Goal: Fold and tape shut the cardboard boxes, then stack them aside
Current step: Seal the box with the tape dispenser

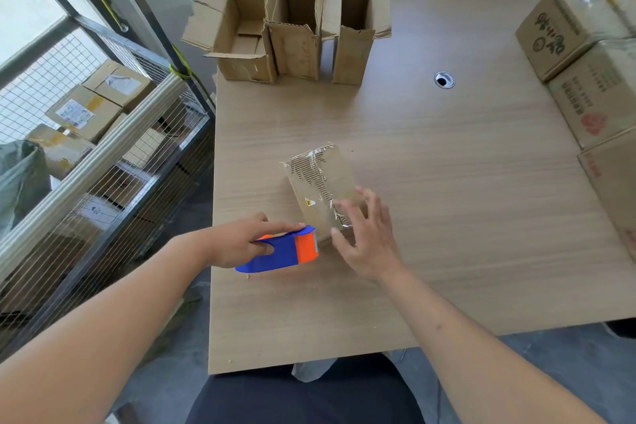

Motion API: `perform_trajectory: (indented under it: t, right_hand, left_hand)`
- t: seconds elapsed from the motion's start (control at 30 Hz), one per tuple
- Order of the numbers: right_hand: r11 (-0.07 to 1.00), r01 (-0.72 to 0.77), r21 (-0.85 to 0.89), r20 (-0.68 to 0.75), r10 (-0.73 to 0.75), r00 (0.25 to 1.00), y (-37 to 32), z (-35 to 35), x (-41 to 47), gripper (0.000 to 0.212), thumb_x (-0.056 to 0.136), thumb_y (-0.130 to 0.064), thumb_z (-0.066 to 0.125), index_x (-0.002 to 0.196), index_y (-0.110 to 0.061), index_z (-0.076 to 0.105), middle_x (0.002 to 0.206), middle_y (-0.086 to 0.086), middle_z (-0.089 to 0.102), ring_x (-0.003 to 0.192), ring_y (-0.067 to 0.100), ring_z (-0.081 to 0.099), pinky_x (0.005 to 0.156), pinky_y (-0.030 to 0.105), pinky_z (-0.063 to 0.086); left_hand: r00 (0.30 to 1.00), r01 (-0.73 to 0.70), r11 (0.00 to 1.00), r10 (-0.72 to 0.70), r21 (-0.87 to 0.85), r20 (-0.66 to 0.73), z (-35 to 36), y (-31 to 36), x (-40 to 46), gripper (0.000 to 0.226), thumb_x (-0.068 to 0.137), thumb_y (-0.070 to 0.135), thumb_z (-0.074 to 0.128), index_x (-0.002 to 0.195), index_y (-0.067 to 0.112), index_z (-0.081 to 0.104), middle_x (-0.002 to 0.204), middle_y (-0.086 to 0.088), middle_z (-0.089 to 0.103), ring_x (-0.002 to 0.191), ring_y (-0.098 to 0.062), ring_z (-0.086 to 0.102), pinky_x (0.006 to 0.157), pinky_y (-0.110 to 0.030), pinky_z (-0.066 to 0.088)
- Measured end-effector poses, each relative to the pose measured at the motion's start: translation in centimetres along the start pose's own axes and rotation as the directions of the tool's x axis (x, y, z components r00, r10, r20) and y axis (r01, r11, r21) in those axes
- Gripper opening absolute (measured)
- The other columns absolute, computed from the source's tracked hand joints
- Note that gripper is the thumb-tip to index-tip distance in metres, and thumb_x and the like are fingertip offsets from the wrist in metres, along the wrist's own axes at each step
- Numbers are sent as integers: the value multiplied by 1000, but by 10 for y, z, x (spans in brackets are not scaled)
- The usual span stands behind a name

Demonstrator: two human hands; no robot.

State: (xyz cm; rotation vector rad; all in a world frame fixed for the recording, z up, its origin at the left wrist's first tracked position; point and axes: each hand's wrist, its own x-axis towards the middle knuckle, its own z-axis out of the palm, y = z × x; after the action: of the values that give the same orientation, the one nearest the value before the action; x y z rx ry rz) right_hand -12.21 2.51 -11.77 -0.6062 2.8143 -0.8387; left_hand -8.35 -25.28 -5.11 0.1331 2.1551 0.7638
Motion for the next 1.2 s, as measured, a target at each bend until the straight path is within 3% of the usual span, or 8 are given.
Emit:
perform_trajectory:
  t: [0.1, 0.17, 0.43, 0.63, 0.8, 0.93, 1.07, 1.2]
  right_hand:
    - [997, -44, -59, 54, 48, 997, -2, 12, 6, 62, 106, -43, 39, 163, -27, 18, 171, 5, -8, 157, 20, -12, 126, 34, -3]
    - [979, -28, -204, 67, 43, 997, 3, 23, 5, 68, 107, -52, 26, 165, -23, 3, 171, 5, -16, 156, 19, -19, 126, 37, -9]
    - [947, -14, -320, 58, 34, 998, 6, 31, 4, 69, 107, -55, 16, 165, -22, -1, 171, 8, -12, 157, 22, -15, 127, 42, -2]
    - [946, -44, -322, 134, 92, 987, 1, 27, 7, 73, 101, -63, 6, 162, -28, -13, 169, 4, -24, 154, 18, -26, 127, 43, -5]
    - [947, -43, -318, 196, 110, 974, -6, 16, 6, 98, 89, -86, 16, 159, -30, -23, 164, 1, -35, 150, 17, -35, 124, 39, -17]
    - [946, -50, -320, 176, 111, 978, -8, 18, 7, 101, 86, -89, 17, 160, -30, -20, 165, 3, -33, 151, 18, -33, 125, 40, -15]
    - [933, -60, -354, 180, 131, 975, -9, 19, 8, 102, 90, -86, 26, 161, -28, -18, 166, 5, -31, 152, 20, -31, 126, 43, -12]
    - [912, -98, -398, 176, 181, 968, -22, 19, 10, 103, 90, -82, 32, 163, -22, -9, 168, 13, -22, 155, 27, -23, 127, 46, -9]
  left_hand:
    - [999, -23, 1000, 22, -19, -34, 6, 0, 1, 69, 107, 23, 46, 139, 78, 21, 114, 7, 45, 103, -17, 51, 99, -40, 45]
    - [998, -31, 999, 29, -40, -48, 8, -3, -2, 70, 106, 23, 47, 138, 79, 20, 115, 6, 45, 103, -19, 52, 98, -41, 47]
    - [999, -31, 998, 30, -57, -14, 13, -23, -21, 69, 107, 24, 46, 139, 79, 19, 119, 7, 44, 105, -17, 52, 101, -39, 44]
    - [996, 52, 999, -53, -18, -67, 14, -36, -32, 66, 108, 29, 43, 140, 79, 15, 115, 7, 45, 101, -19, 53, 99, -39, 44]
    - [963, 199, 974, -175, 105, -203, 37, -9, -9, 58, 108, 38, 33, 150, 67, 4, 110, -3, 43, 90, -26, 54, 96, -44, 47]
    - [941, 291, 934, -240, 206, -239, 52, 17, 1, 58, 108, 39, 28, 155, 57, -1, 110, -10, 40, 91, -36, 55, 95, -48, 48]
    - [930, 336, 903, -274, 267, -244, 51, 32, 5, 62, 107, 37, 32, 157, 52, -2, 109, -10, 36, 84, -33, 50, 85, -44, 49]
    - [910, 400, 843, -318, 359, -267, 47, 43, 8, 71, 103, 33, 44, 156, 50, -1, 122, -15, 42, 84, -33, 47, 80, -43, 45]
